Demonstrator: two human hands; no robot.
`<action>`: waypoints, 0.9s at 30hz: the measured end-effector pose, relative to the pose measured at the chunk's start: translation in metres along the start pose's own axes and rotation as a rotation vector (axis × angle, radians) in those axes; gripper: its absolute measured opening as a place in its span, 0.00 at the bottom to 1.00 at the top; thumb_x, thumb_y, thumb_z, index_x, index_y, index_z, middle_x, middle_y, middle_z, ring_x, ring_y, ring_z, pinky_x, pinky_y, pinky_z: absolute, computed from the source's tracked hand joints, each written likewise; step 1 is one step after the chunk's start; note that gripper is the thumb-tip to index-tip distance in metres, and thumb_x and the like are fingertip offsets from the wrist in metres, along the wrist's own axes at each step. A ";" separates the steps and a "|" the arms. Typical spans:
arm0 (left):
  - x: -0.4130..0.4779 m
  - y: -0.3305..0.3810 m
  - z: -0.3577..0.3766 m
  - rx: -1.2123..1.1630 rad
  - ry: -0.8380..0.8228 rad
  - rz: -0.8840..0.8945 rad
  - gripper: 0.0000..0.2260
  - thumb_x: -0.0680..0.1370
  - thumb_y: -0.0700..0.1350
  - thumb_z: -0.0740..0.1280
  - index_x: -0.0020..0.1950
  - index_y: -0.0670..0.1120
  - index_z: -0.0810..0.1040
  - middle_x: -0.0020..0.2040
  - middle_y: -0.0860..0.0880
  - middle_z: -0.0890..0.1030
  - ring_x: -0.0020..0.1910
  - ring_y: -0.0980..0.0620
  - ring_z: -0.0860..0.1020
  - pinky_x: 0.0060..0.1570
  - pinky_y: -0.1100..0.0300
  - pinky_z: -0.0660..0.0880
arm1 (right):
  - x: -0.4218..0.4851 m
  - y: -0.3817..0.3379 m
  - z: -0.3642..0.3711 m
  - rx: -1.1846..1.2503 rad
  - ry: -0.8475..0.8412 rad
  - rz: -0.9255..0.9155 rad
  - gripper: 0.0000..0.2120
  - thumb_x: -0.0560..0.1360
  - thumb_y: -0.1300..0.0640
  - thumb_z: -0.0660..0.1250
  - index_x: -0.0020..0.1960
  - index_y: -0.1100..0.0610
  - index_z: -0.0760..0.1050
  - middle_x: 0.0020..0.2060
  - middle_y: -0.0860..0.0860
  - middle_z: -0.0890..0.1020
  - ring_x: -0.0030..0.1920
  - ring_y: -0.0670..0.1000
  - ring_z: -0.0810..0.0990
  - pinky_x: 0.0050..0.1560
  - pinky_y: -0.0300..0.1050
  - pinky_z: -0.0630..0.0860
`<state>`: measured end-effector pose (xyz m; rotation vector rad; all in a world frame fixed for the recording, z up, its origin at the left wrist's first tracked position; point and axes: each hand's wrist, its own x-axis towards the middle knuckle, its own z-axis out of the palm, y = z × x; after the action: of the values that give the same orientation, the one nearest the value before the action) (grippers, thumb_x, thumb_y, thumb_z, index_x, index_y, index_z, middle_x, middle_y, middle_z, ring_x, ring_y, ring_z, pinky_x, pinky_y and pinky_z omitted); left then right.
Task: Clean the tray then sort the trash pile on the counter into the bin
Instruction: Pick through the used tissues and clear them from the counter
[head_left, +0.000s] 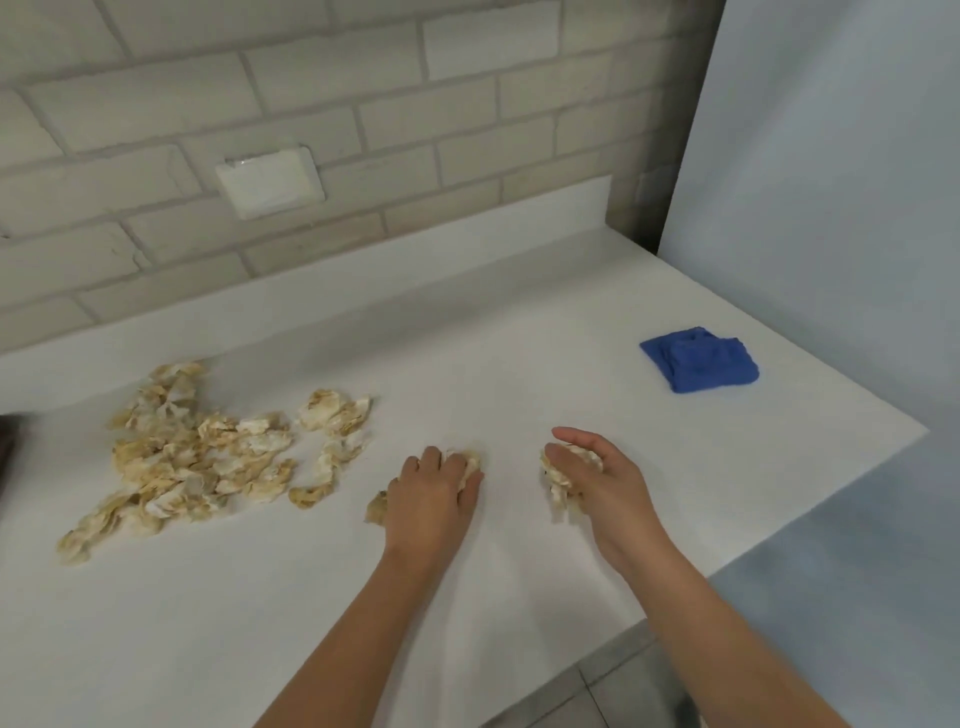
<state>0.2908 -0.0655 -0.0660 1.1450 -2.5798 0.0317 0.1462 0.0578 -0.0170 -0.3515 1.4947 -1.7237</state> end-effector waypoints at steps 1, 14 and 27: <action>-0.003 0.013 -0.007 -0.085 -0.028 -0.049 0.16 0.77 0.56 0.59 0.46 0.47 0.80 0.39 0.48 0.76 0.37 0.46 0.76 0.30 0.56 0.72 | -0.002 -0.002 -0.009 0.029 -0.005 0.021 0.10 0.71 0.60 0.73 0.51 0.53 0.81 0.43 0.52 0.83 0.44 0.51 0.81 0.48 0.43 0.78; -0.057 0.283 -0.051 -1.352 -0.480 -0.514 0.09 0.75 0.56 0.67 0.46 0.52 0.82 0.38 0.53 0.83 0.36 0.58 0.80 0.38 0.63 0.76 | -0.035 -0.013 -0.248 0.191 -0.147 0.221 0.15 0.71 0.52 0.67 0.55 0.59 0.75 0.37 0.51 0.80 0.38 0.47 0.78 0.38 0.38 0.77; -0.178 0.424 0.265 -1.597 -0.676 -1.250 0.15 0.77 0.51 0.66 0.58 0.44 0.77 0.46 0.46 0.84 0.43 0.50 0.83 0.37 0.60 0.78 | -0.010 0.219 -0.508 0.115 0.284 0.674 0.06 0.77 0.59 0.65 0.53 0.60 0.75 0.49 0.58 0.78 0.45 0.55 0.79 0.49 0.50 0.78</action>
<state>0.0206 0.3112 -0.3248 1.6440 -0.8314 -2.3080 -0.1025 0.4246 -0.3484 0.4364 1.4713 -1.3287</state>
